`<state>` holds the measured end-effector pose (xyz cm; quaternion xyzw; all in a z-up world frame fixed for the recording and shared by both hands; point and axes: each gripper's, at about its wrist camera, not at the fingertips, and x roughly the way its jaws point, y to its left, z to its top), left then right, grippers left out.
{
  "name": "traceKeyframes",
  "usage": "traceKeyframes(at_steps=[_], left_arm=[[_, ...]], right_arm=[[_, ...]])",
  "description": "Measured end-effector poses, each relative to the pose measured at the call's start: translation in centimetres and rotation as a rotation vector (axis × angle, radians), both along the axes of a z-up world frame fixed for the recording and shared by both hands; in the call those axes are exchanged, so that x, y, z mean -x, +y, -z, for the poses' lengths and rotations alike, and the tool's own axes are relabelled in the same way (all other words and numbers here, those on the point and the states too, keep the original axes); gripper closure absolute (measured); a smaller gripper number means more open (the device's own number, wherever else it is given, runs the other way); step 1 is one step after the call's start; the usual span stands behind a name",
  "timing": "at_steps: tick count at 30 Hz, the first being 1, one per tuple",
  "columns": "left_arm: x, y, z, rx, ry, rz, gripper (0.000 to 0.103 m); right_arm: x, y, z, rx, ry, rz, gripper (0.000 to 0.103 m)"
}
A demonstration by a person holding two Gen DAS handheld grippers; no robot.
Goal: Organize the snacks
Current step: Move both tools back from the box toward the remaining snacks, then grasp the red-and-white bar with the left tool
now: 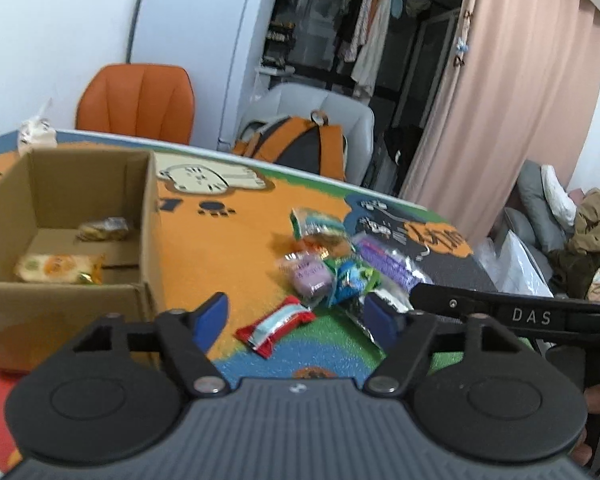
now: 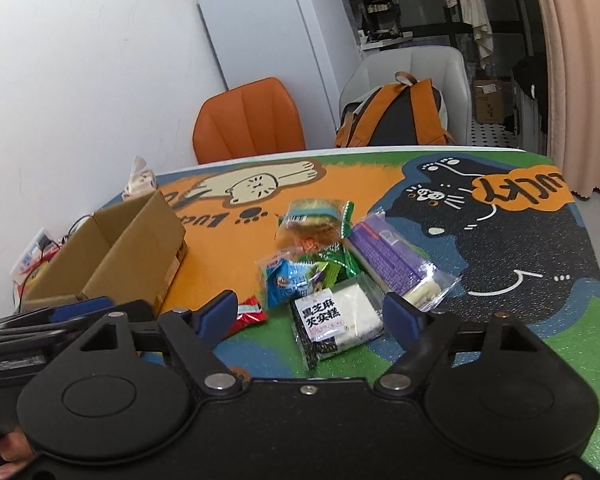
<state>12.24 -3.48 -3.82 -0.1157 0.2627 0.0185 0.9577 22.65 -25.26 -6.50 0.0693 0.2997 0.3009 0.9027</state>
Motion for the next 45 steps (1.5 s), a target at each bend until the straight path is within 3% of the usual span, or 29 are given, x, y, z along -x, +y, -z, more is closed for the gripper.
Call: traceKeyframes(at_steps=[11,17,24,26,28,31,32,34,37,39,45], left_arm=[[-3.6,0.2,3.1,-0.001,0.049,-0.025,0.05],[-5.3,0.3,4.0,-0.022,0.056,-0.047,0.05],[-6.7,0.1,5.1,-0.041,0.095,-0.046,0.051],[-6.8,0.1,5.6,-0.035,0.115,-0.044,0.065],[-6.6,0.1,5.9,-0.042,0.121,-0.052,0.072],[-6.2,-0.2,6.1,-0.084,0.116,-0.032,0.075],[-6.2,-0.1,6.1,-0.081,0.116,-0.033,0.082],[-6.1,0.2,6.0,-0.065,0.117,-0.036,0.085],[-5.7,0.5,5.8,-0.045,0.12,-0.035,0.085],[-5.5,0.6,5.7,-0.04,0.124,-0.033,0.085],[-5.0,0.8,5.3,-0.026,0.126,-0.028,0.085]], right_arm=[[-2.5,0.9,2.0,0.017,0.021,-0.012,0.027],[-3.4,2.0,2.8,0.029,0.032,-0.036,0.029],[-3.5,2.7,3.2,0.081,0.027,-0.039,0.041],[-3.3,2.8,3.1,0.086,0.033,-0.046,0.043],[-3.1,2.8,3.0,0.09,0.036,-0.053,0.046],[-2.7,2.8,2.9,0.094,0.041,-0.061,0.05],[-2.7,2.7,2.8,0.093,0.044,-0.061,0.05],[-2.6,2.6,2.7,0.087,0.046,-0.057,0.05],[-2.7,2.5,2.4,0.091,0.029,-0.026,0.038],[-2.9,2.6,2.4,0.095,0.02,-0.013,0.022],[-3.5,3.5,2.9,0.125,0.018,-0.019,0.02]])
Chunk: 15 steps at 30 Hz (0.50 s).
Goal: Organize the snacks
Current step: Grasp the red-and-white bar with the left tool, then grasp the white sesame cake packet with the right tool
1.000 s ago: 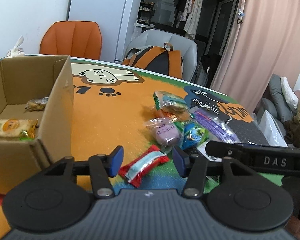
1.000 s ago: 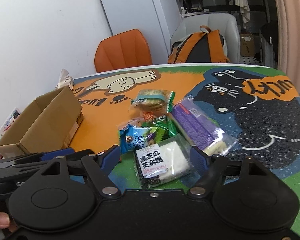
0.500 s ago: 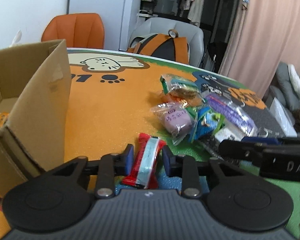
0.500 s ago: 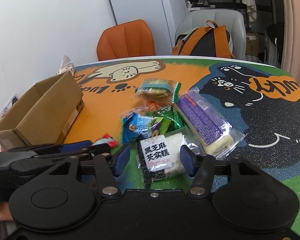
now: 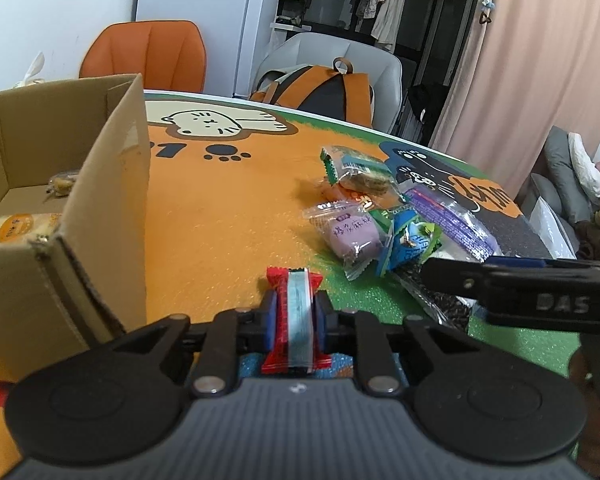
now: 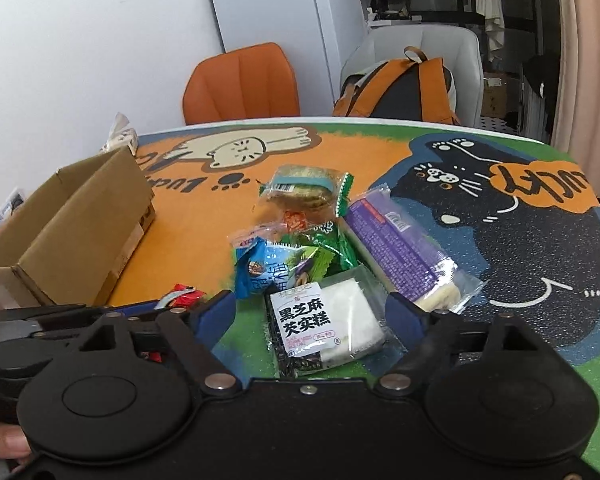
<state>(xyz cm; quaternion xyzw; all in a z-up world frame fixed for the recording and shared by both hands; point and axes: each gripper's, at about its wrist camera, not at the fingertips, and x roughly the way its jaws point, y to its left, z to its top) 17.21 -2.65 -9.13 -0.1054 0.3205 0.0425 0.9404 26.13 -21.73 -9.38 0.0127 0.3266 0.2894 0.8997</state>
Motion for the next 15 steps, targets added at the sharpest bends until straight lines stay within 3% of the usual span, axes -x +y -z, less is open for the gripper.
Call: traceKeyframes(at_steps=[5,15], left_arm=[[0.2,0.2,0.0,0.004,0.009,0.004,0.085],[1.0,0.2,-0.3,0.004,0.007,0.014,0.085]], right_arm=[[-0.2,1.0,0.9,0.081,0.007,0.006,0.022],[0.8,1.0,0.9,0.143,-0.015,-0.004,0.041]])
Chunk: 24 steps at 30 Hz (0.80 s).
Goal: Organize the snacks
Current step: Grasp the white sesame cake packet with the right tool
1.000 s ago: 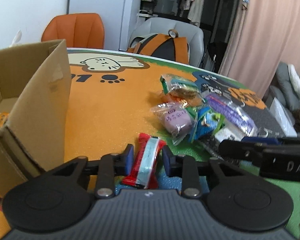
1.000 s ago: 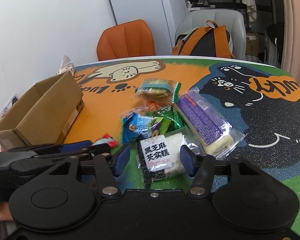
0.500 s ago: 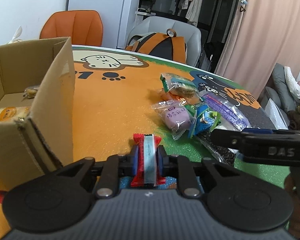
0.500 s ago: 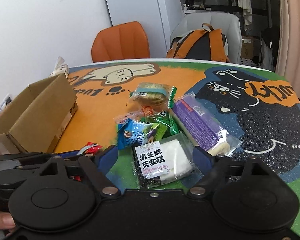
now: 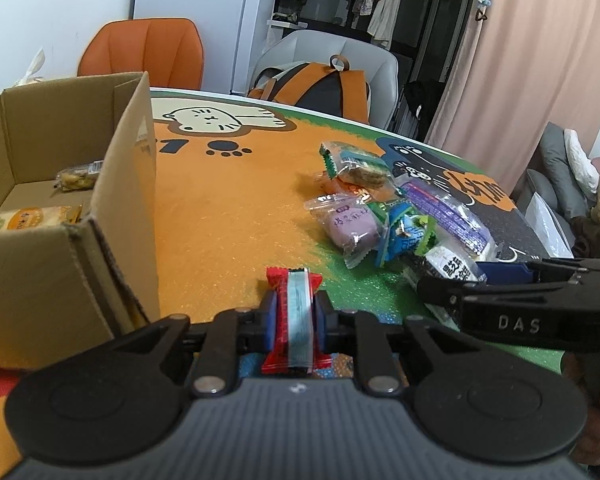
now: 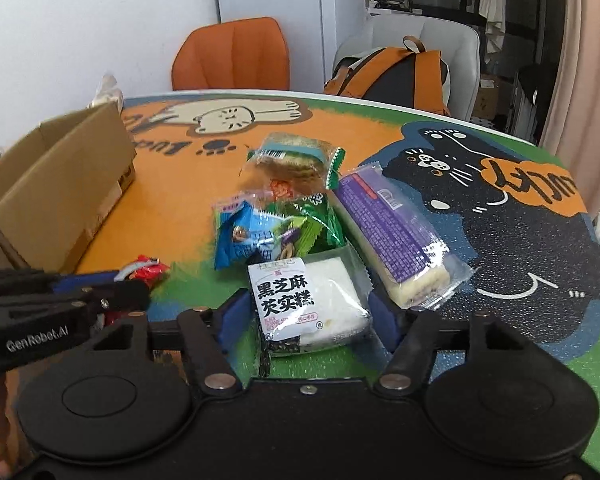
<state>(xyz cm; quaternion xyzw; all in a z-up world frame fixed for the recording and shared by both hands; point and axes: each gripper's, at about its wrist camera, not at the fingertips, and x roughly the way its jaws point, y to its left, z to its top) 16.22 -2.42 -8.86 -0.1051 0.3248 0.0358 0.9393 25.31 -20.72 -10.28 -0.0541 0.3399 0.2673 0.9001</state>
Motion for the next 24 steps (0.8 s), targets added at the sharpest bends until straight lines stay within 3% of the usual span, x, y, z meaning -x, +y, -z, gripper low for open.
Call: traceKeyframes(at_steps=[8,10,15,24], left_arm=[[0.7,0.2,-0.2,0.005,-0.003,-0.003,0.085],[0.9,0.2,-0.5,0.008,-0.013,-0.005,0.085],[1.6,0.2,-1.8,0.009,-0.049,0.0,0.085],[2.2,0.3,-5.3,0.005,-0.139,0.002,0.085]], right_arm=[[0.7,0.4,0.3,0.02,-0.014,-0.013,0.038],[0.8,0.4,0.4,0.023,-0.023,-0.008,0.041],[0.5,-0.7,-0.5,-0.046,0.006,0.035,0.048],[1.3,-1.6,-4.0,-0.135,-0.055,0.045,0.049]])
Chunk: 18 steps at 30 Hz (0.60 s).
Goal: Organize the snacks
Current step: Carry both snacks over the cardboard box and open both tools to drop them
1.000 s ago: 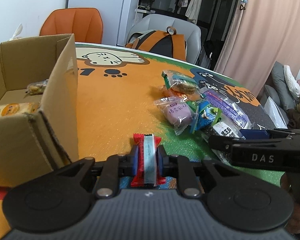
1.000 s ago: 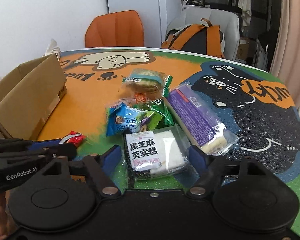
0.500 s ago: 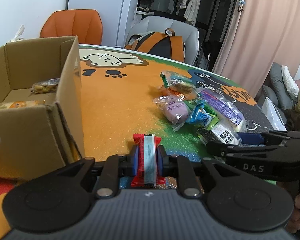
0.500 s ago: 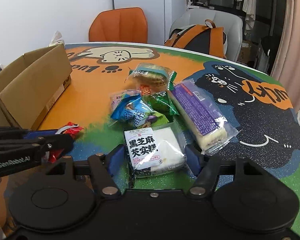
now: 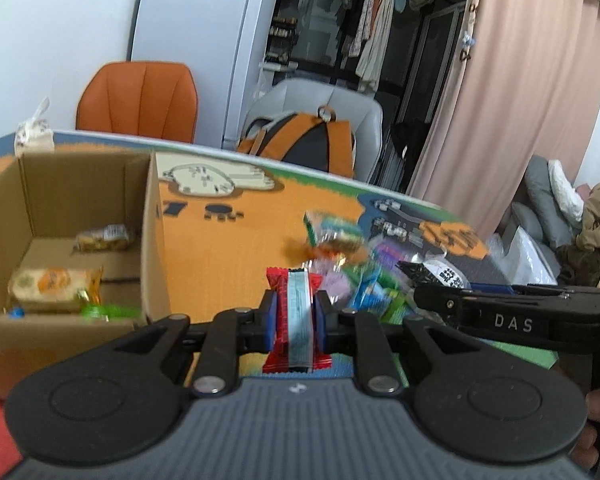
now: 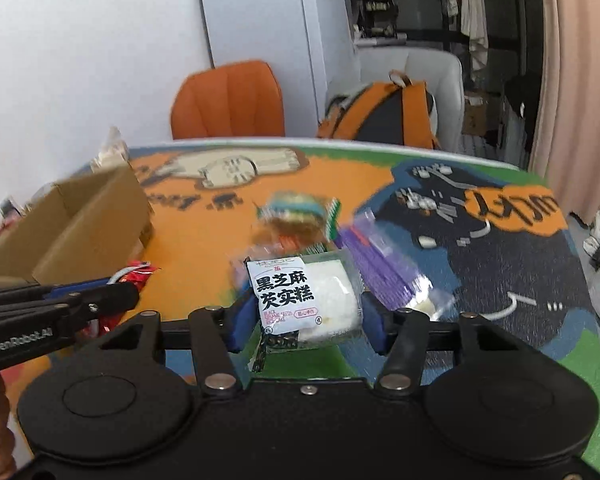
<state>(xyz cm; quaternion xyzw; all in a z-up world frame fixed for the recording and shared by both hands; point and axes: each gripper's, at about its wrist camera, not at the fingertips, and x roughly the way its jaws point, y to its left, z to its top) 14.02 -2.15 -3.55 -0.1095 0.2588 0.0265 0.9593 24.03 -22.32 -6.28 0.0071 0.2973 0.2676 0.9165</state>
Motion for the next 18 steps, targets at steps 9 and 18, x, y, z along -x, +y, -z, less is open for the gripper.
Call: traceKeyframes(at_steps=[9,18], left_arm=[[0.9,1.4,-3.5,0.002,-0.085,-0.036,0.085],[1.4,4.8,-5.3,-0.002,-0.121,-0.121,0.085]], right_arm=[[0.5,1.3,-3.4,-0.093,-0.064,-0.054,0.049],[0.8,4.3,-5.3,-0.114,-0.105,-0.114,0.049]])
